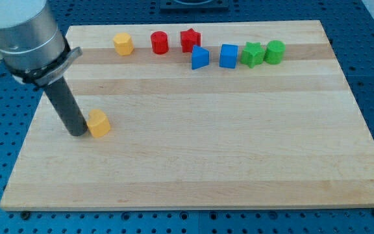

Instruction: Move the heart horizontal to the hexagon

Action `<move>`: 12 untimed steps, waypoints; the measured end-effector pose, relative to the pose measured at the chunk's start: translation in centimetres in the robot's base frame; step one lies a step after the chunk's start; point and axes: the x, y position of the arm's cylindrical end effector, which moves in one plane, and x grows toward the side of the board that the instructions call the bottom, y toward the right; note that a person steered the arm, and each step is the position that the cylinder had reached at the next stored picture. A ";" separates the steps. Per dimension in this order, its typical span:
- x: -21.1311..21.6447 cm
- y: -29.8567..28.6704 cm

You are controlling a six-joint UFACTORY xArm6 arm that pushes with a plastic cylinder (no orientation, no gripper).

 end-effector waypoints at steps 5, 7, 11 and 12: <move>0.7 3.7; -1.1 6.0; -13.4 5.4; -9.5 4.6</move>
